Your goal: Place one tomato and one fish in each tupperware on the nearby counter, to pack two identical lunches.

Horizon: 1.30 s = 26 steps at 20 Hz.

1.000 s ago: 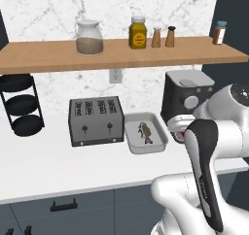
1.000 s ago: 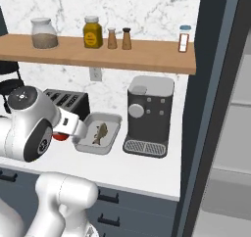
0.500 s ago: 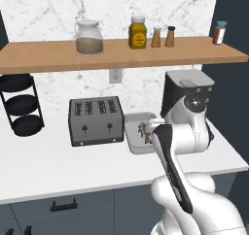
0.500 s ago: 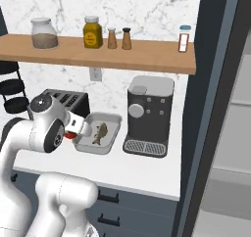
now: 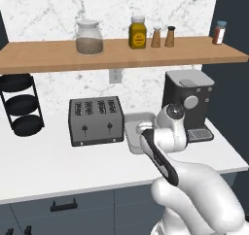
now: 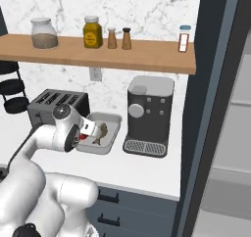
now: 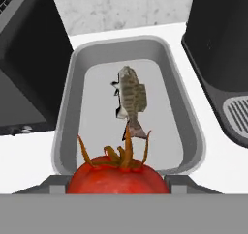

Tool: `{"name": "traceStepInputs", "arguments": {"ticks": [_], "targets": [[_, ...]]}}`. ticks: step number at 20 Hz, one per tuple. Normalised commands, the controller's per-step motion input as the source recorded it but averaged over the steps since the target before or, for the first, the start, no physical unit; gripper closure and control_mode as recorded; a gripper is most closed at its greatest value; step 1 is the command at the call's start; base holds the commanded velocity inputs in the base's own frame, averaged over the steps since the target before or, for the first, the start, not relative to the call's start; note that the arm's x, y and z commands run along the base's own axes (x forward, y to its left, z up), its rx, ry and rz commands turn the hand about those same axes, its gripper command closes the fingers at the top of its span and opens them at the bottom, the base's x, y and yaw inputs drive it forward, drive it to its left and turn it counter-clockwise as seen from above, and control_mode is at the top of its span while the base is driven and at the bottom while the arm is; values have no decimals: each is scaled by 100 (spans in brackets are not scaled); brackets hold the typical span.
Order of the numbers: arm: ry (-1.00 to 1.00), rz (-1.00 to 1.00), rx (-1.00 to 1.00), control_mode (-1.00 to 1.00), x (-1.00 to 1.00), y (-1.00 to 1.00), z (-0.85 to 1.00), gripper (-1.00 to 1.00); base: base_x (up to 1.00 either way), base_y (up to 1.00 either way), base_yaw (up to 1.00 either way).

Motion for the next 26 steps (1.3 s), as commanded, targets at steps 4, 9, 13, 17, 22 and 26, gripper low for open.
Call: {"name": "traceStepInputs", "arguments": {"ticks": [4, 9, 13, 17, 22, 26], "targets": [[13, 0, 1, -100, 81, 6, -32, 100, 0, 0, 0], [11, 0, 0, -100, 68, 8, -33, 100, 0, 0, 0], [1, 0, 0, -100, 54, 4, -47, 100, 0, 0, 0], [0, 0, 0, -100, 43, 8, -54, 100, 0, 0, 0], [1, 0, 0, -100, 46, 7, -30, -100, 0, 0, 0], [2, 0, 0, -100, 25, 1, 4, -100, 0, 0, 0]]}}
